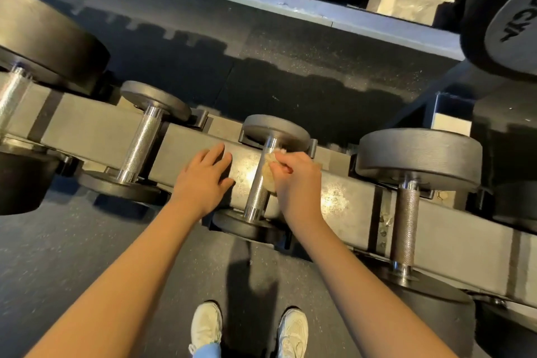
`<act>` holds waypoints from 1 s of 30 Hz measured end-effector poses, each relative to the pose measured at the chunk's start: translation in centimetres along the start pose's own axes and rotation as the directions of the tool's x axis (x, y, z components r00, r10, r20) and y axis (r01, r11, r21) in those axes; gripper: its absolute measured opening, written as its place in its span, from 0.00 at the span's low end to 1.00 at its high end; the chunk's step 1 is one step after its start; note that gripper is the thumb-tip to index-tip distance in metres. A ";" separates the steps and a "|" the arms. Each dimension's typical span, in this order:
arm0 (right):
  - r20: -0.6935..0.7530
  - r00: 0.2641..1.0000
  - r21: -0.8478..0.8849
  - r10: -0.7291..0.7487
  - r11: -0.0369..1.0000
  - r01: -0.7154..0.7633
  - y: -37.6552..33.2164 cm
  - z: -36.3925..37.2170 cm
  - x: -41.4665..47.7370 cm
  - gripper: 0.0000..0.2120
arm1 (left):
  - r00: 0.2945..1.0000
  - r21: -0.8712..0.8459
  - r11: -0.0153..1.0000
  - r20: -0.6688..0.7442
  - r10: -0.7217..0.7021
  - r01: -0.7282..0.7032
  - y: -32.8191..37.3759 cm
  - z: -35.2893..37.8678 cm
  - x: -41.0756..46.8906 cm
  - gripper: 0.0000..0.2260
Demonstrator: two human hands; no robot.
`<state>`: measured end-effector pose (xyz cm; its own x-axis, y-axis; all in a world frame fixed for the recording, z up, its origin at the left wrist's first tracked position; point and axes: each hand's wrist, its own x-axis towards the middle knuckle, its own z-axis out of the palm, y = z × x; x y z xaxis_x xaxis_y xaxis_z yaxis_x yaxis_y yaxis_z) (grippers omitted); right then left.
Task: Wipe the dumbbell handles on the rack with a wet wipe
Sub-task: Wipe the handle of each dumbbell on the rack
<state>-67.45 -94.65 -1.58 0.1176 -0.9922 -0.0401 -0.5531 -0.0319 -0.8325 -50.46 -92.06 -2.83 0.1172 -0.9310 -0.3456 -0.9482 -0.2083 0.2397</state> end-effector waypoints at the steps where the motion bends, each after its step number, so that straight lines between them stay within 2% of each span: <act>1: 0.028 1.000 -0.011 -0.009 1.000 0.010 0.3 -0.1 -0.8 0.07 | 1.000 0.031 0.999 0.018 0.008 -0.009 -0.3 0.4 0.0 0.28; 5: 0.002 1.000 -0.065 -0.002 0.998 0.002 0.2 0.0 -2.2 0.08 | 1.000 0.021 1.000 0.028 0.008 -0.009 -0.6 1.2 -0.2 0.31; 7: -0.046 0.999 -0.082 0.016 0.996 -0.019 -0.6 0.4 -1.0 0.05 | 1.000 0.005 1.000 0.021 0.013 -0.013 -0.6 1.2 -0.1 0.30; 12: -0.165 0.986 -0.104 0.038 0.993 -0.055 -1.7 1.5 0.8 0.06 | 0.999 0.036 0.999 0.018 0.039 -0.039 -1.2 1.1 0.1 0.27; 16: -0.109 0.994 -0.137 -0.012 0.991 -0.003 -0.9 1.8 -2.3 0.05 | 0.999 0.020 0.998 0.009 0.053 -0.053 -1.4 1.3 0.2 0.25; 19: -0.031 0.999 -0.179 0.028 0.983 -0.033 -0.8 1.6 -3.5 0.05 | 0.997 0.005 0.997 -0.004 0.071 -0.071 -1.6 1.3 0.1 0.24; 21: -0.040 0.997 -0.179 0.070 0.981 -0.076 -1.3 1.5 -2.5 0.04 | 0.997 -0.010 0.997 -0.009 0.079 -0.079 -1.8 1.3 0.1 0.23; 26: -0.238 0.969 -0.139 0.070 0.985 -0.105 -2.2 1.8 1.4 0.07 | 0.996 -0.048 0.995 0.006 0.090 -0.090 -2.0 1.1 0.1 0.22; 27: -0.237 0.968 -0.136 0.078 0.984 -0.113 -2.2 1.8 1.4 0.07 | 0.996 -0.053 0.995 0.008 0.090 -0.090 -2.0 1.1 0.1 0.21; 30: -0.109 0.989 -0.176 0.099 0.977 -0.117 -1.9 1.7 -1.2 0.06 | 0.996 -0.054 0.994 0.007 0.090 -0.090 -2.1 1.2 0.1 0.21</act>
<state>-65.16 -93.20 -0.93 -0.0282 -0.9977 -0.0620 -0.6993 0.0640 -0.7120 -48.77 -91.34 -4.43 0.0288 -0.9439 -0.3291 -0.9376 -0.1396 0.3184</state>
